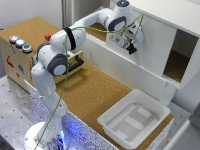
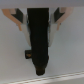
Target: Slide the door to the left side
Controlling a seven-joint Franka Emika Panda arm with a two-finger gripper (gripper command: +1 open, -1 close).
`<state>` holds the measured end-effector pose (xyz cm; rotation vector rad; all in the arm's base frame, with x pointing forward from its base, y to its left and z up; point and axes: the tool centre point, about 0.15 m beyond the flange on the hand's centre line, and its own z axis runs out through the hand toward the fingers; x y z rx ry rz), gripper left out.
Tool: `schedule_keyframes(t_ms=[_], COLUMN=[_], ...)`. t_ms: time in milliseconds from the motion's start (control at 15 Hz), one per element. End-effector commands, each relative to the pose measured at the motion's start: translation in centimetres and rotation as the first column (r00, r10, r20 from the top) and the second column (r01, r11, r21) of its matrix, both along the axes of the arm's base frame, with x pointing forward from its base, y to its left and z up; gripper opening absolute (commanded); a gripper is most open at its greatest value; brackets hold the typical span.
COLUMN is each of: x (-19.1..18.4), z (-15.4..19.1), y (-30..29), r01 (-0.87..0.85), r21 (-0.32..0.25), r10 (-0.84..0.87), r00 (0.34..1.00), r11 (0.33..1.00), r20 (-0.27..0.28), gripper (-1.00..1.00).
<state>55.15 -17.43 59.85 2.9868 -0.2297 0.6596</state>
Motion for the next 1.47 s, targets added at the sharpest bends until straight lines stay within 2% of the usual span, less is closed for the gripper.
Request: schedule_keyframes(t_ms=[0, 1400], x=[1.6, 2.2], z=[-1.2, -2.3], y=[2.0, 8.6], r01=[0.079, 0.019], r21=[-0.096, -0.084], r10=[-0.075, -0.016], r00=[0.997, 0.999], r11=[0.992, 0.996], r20=[0.036, 0.032], gripper=[-1.00, -1.00])
